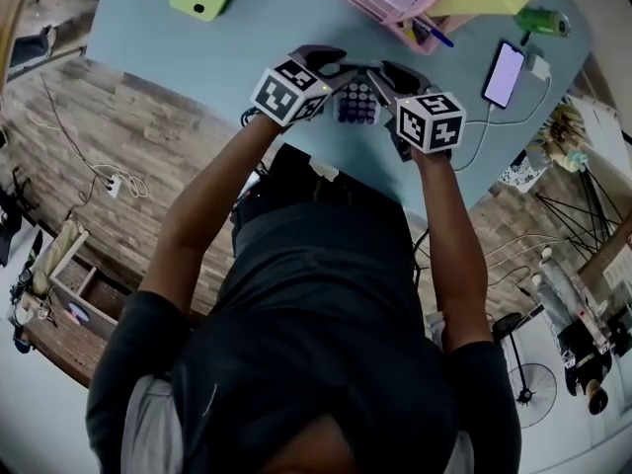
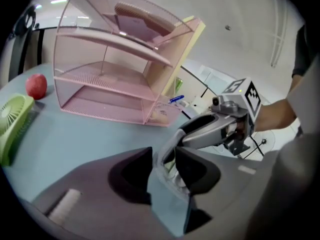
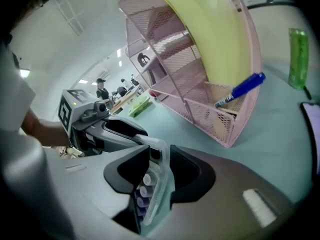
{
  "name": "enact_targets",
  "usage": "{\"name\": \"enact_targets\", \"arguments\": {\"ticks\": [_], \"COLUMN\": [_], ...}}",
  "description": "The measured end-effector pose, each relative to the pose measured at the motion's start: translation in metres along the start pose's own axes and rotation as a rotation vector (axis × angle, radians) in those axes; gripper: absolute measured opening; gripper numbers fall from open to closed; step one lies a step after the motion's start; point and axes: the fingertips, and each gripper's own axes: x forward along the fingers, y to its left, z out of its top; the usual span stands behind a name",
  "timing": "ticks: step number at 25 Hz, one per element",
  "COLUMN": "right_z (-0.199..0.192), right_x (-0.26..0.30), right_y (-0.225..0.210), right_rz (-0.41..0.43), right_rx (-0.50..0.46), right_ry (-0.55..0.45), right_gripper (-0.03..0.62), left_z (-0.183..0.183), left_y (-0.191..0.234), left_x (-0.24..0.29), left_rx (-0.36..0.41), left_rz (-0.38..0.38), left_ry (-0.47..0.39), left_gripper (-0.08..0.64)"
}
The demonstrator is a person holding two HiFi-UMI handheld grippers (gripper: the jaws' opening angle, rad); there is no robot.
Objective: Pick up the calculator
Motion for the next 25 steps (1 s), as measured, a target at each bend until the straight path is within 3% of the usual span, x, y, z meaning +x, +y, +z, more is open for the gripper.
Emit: {"name": "enact_targets", "arguments": {"ticks": [25], "right_z": [0.135], "right_x": [-0.098], "right_y": [0.191], "right_rz": [-0.045], "right_rx": [-0.408], "right_ry": [-0.373], "right_gripper": [0.126], "left_z": [0.112], "left_y": [-0.067], "left_x": [-0.225], "left_rx": [0.431], "left_rz": [0.218], "left_ry": [-0.467], "left_gripper": [0.199]}}
